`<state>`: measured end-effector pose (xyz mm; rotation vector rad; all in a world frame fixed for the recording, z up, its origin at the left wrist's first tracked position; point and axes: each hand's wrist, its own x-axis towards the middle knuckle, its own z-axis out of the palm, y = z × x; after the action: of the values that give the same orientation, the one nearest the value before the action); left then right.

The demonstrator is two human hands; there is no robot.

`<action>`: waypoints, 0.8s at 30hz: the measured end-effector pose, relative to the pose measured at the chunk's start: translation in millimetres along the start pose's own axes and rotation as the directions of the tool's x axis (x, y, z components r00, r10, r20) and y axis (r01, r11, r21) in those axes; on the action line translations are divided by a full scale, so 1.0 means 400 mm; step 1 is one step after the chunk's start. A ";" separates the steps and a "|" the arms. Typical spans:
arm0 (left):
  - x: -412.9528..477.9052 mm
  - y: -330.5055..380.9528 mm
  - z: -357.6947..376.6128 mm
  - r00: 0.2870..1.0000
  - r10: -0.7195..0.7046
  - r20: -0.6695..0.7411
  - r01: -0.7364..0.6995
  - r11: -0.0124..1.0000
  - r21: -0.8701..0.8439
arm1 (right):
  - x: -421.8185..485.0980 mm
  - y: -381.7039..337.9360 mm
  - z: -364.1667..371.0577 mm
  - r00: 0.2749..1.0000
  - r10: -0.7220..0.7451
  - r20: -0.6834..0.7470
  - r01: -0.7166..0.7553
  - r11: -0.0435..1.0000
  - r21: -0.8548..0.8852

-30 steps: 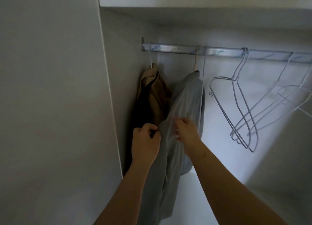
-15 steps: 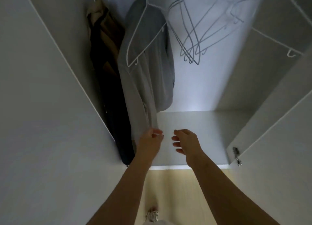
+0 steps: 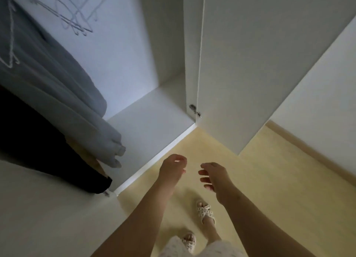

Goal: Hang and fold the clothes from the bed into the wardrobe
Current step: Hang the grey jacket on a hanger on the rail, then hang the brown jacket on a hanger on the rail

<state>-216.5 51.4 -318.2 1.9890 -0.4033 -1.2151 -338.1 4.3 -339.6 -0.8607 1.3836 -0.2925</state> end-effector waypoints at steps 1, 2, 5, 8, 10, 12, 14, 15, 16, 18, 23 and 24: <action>-0.017 -0.016 0.025 0.999 0.004 0.043 -0.006 0.999 0.045 | -0.020 0.031 -0.026 0.999 0.022 -0.033 -0.021 0.999 0.049; -0.032 -0.030 0.047 0.997 0.006 0.077 -0.013 0.996 0.086 | -0.040 0.058 -0.051 0.997 0.043 -0.069 -0.036 0.994 0.102; -0.083 -0.063 0.134 0.980 0.023 0.195 -0.064 0.976 0.208 | -0.107 0.144 -0.142 0.975 0.098 -0.201 -0.043 0.964 0.263; -0.150 -0.075 0.258 0.940 0.046 0.339 -0.154 0.941 0.300 | -0.175 0.228 -0.251 0.937 0.143 -0.320 0.002 0.911 0.413; -0.201 -0.079 0.368 0.904 0.073 0.421 -0.233 0.910 0.343 | -0.219 0.283 -0.340 0.910 0.173 -0.377 0.043 0.866 0.499; -0.264 -0.084 0.476 0.861 0.097 0.500 -0.315 0.873 0.373 | -0.267 0.330 -0.434 0.878 0.197 -0.436 0.103 0.812 0.575; -0.364 -0.100 0.608 0.803 0.083 0.590 -0.384 0.830 0.405 | -0.340 0.401 -0.551 0.833 0.227 -0.504 0.188 0.741 0.644; -0.401 -0.108 0.658 0.784 0.080 0.615 -0.403 0.820 0.406 | -0.367 0.426 -0.595 0.816 0.236 -0.527 0.213 0.726 0.654; -0.418 -0.112 0.685 0.774 0.079 0.629 -0.410 0.819 0.402 | -0.381 0.435 -0.620 0.809 0.245 -0.535 0.215 0.723 0.656; -0.523 -0.149 0.808 0.703 0.063 0.709 -0.471 0.788 0.397 | -0.463 0.510 -0.733 0.752 0.289 -0.592 0.279 0.675 0.683; -0.775 -0.250 1.067 0.537 0.001 0.843 -0.567 0.740 0.361 | -0.649 0.708 -0.977 0.624 0.384 -0.681 0.402 0.589 0.701; -0.816 -0.270 1.108 0.516 -0.010 0.856 -0.575 0.737 0.355 | -0.680 0.744 -1.012 0.604 0.402 -0.689 0.421 0.572 0.704</action>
<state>-772.3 126.4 -311.2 1.5204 -1.7719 -1.8877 -860.2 235.9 -321.6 0.1836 1.7801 -1.4005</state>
